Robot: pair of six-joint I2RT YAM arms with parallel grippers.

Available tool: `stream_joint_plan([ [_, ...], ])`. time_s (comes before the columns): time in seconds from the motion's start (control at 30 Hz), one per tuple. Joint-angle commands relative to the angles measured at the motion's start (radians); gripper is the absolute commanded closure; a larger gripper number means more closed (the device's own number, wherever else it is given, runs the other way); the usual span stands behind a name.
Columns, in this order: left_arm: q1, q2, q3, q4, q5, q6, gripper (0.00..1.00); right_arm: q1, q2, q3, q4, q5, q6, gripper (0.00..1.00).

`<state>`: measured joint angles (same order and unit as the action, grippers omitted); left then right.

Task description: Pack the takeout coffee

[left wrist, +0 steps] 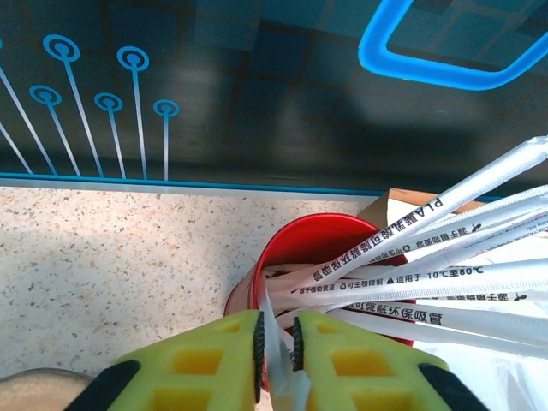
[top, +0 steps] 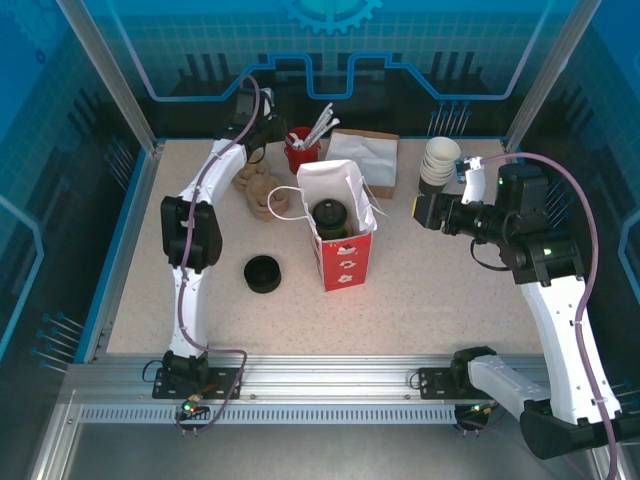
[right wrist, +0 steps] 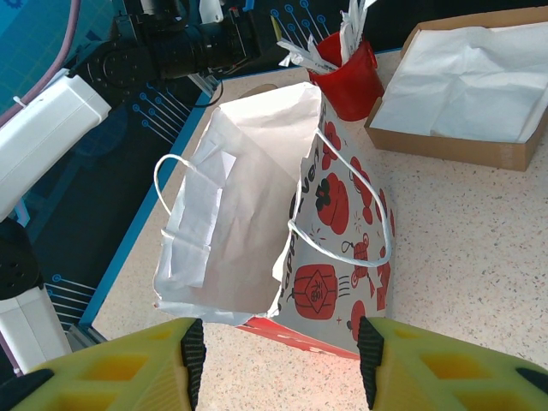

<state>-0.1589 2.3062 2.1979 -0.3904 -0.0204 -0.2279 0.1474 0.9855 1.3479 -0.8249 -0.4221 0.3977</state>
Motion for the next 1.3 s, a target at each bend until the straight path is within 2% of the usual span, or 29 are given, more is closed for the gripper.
stream_joint_plan([
  [0.0,0.012,-0.11,0.051,-0.015,0.006,0.037,0.84,-0.011,-0.016,0.023,0.02,0.0,-0.017,0.47],
  [0.13,0.012,-0.18,0.07,-0.062,-0.014,0.065,0.88,-0.012,-0.021,0.033,0.013,0.002,-0.022,0.47],
  [0.27,0.006,-0.261,0.074,-0.113,-0.031,0.098,0.88,-0.014,-0.03,0.034,0.012,0.001,-0.025,0.47],
  [0.53,-0.021,-0.457,0.084,-0.252,-0.146,0.191,0.87,-0.015,-0.042,0.046,0.004,-0.002,-0.041,0.46],
  [0.7,-0.061,-0.597,0.07,-0.328,-0.176,0.217,0.87,-0.016,-0.048,0.048,0.005,0.0,-0.056,0.46],
  [1.07,-0.259,-0.861,0.034,-0.497,-0.177,0.21,0.88,-0.03,-0.039,0.029,0.018,0.003,-0.076,0.46],
  [1.27,-0.367,-0.934,0.002,-0.569,-0.161,0.174,0.89,-0.035,-0.029,0.028,0.019,0.0,-0.079,0.46],
])
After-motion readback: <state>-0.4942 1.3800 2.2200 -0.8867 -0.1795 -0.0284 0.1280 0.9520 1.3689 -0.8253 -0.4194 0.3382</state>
